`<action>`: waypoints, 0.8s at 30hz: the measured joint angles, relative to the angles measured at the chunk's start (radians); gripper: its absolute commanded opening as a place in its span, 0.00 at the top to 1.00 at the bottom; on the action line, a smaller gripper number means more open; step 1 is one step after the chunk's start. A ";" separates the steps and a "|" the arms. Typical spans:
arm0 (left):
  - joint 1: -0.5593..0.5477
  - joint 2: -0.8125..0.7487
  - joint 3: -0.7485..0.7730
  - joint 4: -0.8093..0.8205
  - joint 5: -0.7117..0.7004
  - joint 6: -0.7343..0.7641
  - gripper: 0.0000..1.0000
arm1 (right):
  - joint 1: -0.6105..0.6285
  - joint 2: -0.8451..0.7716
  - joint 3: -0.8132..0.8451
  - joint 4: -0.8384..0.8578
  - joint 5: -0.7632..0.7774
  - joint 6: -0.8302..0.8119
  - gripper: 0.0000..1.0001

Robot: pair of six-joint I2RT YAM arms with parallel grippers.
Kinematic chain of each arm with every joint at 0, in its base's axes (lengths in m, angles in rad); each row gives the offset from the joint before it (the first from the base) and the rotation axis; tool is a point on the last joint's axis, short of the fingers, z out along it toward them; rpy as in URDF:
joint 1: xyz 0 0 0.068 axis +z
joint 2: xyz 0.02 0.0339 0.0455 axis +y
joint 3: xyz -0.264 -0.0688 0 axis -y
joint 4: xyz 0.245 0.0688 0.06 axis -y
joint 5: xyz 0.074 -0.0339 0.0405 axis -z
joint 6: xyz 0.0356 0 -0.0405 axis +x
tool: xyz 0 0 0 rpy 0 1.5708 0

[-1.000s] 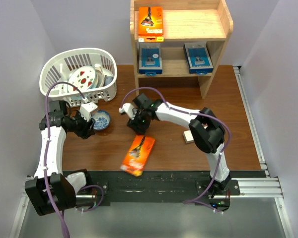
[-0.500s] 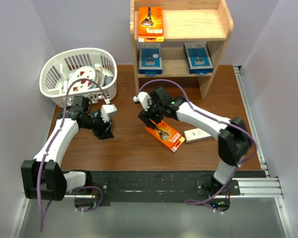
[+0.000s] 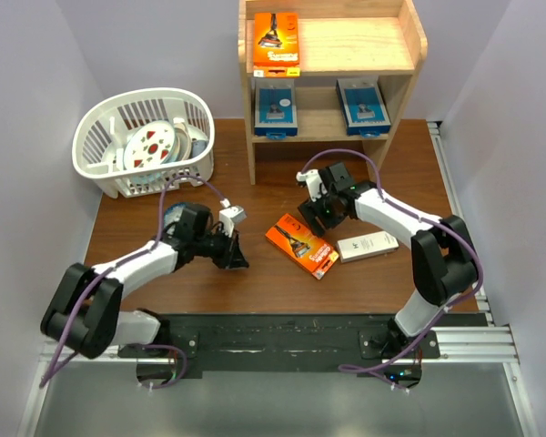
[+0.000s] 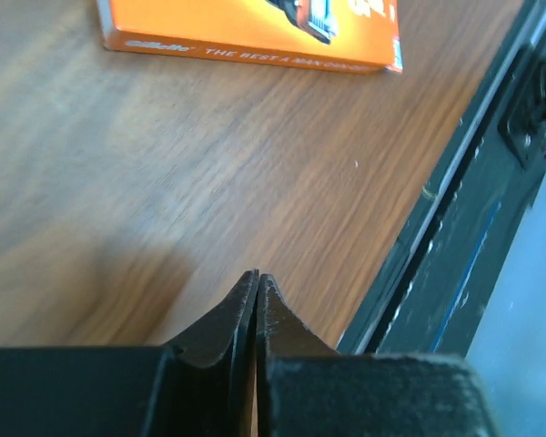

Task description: Place and organize the shaving razors onto the shelf

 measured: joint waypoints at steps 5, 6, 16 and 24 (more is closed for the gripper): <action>-0.083 0.150 -0.013 0.237 -0.066 -0.199 0.95 | -0.036 0.042 0.000 0.015 -0.047 0.011 0.26; -0.090 0.183 -0.006 0.268 -0.077 -0.224 0.95 | -0.038 0.054 -0.002 0.017 -0.059 0.017 0.26; -0.108 0.433 0.086 0.473 -0.113 -0.368 0.88 | -0.035 0.078 -0.054 0.029 -0.256 0.183 0.29; -0.106 0.568 0.277 0.520 -0.107 -0.384 0.84 | -0.028 0.105 -0.058 0.055 -0.331 0.326 0.31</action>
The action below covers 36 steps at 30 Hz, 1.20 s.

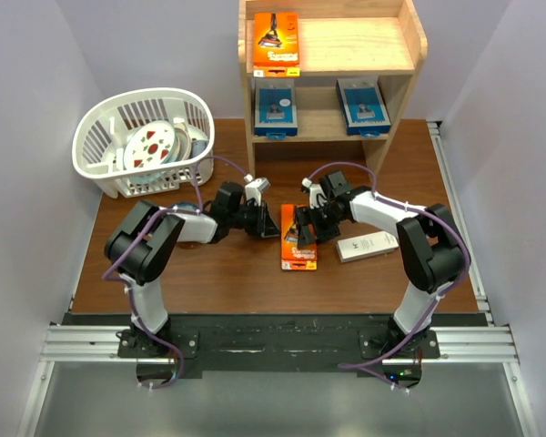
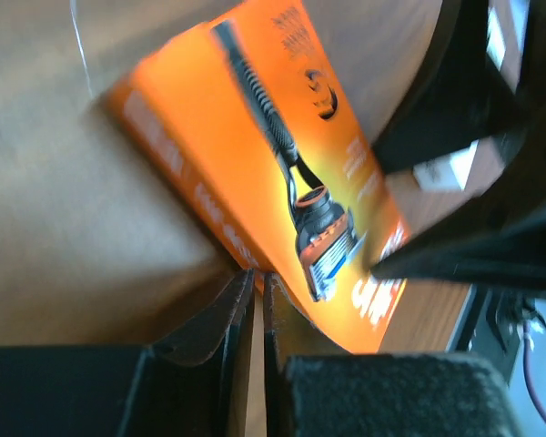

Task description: Place and organize the shaving razors onto the shelf

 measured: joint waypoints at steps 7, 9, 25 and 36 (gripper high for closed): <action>0.021 0.017 0.074 -0.045 -0.025 0.026 0.65 | 0.001 0.026 0.033 -0.007 -0.003 0.056 0.31; 0.030 -0.007 0.066 -0.101 -0.038 0.027 0.57 | 0.004 0.033 0.040 -0.003 -0.004 0.060 0.31; 0.036 -0.275 -0.377 0.095 -0.024 -0.237 0.43 | 0.018 0.037 0.011 0.087 -0.039 0.155 0.31; 0.010 -0.182 -0.368 0.237 -0.033 -0.317 0.53 | 0.018 0.037 0.002 0.113 -0.056 0.194 0.31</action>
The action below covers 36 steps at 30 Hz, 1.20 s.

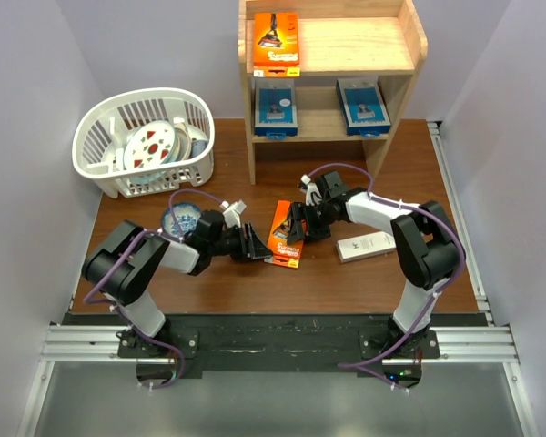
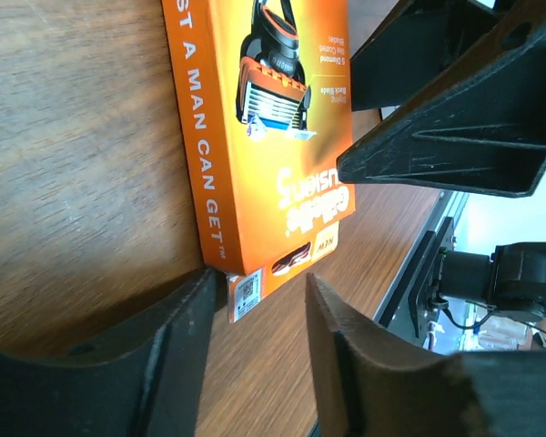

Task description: Place and organize the shaving razors onto the shelf

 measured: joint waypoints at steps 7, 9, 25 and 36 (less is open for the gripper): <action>-0.011 0.053 0.024 0.016 0.008 -0.034 0.70 | -0.002 0.002 0.000 0.004 -0.001 0.027 0.30; -0.011 0.075 0.039 0.016 0.018 -0.045 0.79 | -0.004 0.002 0.000 0.008 0.001 0.034 0.30; -0.024 0.084 0.053 0.023 0.014 -0.147 0.54 | -0.009 -0.001 -0.025 0.071 -0.008 0.093 0.30; -0.024 0.135 0.053 0.051 0.006 -0.172 1.00 | -0.010 -0.002 -0.029 0.085 -0.010 0.133 0.32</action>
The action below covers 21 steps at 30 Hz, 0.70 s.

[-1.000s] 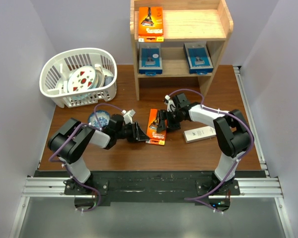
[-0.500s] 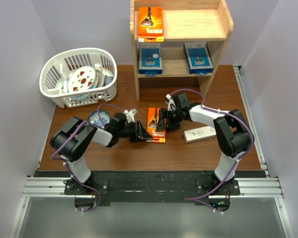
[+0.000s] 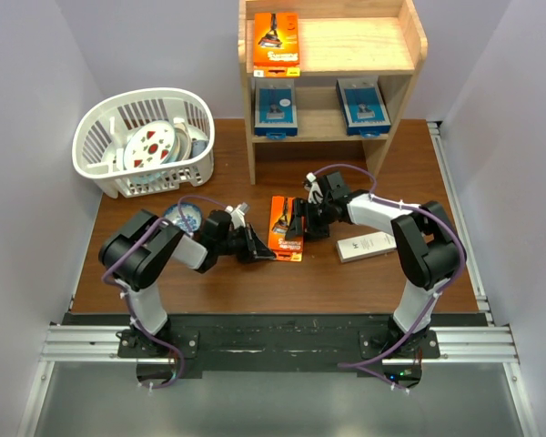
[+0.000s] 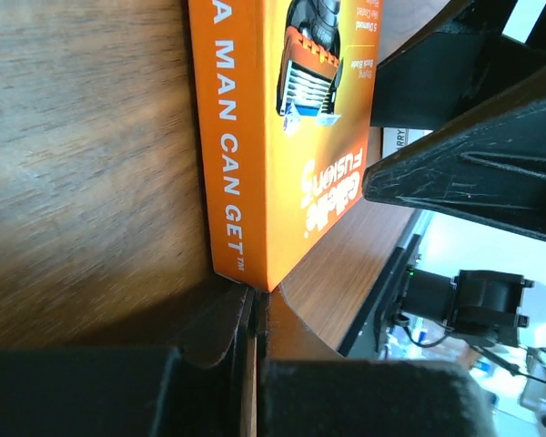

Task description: Place and organize the shaving razors onto the shelf

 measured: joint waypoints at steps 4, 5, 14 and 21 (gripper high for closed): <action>-0.001 -0.079 -0.006 -0.058 -0.018 0.077 1.00 | 0.001 -0.002 0.013 -0.040 0.011 -0.047 0.34; -0.002 -0.114 -0.008 -0.082 -0.019 0.119 1.00 | 0.002 -0.010 0.020 -0.069 0.024 -0.072 0.34; -0.002 -0.397 0.116 -0.294 0.137 0.468 1.00 | -0.095 -0.266 0.144 -0.281 0.087 -0.319 0.30; -0.002 -0.449 0.309 -0.391 0.277 0.631 1.00 | -0.212 -0.380 0.104 -0.353 0.145 -0.466 0.29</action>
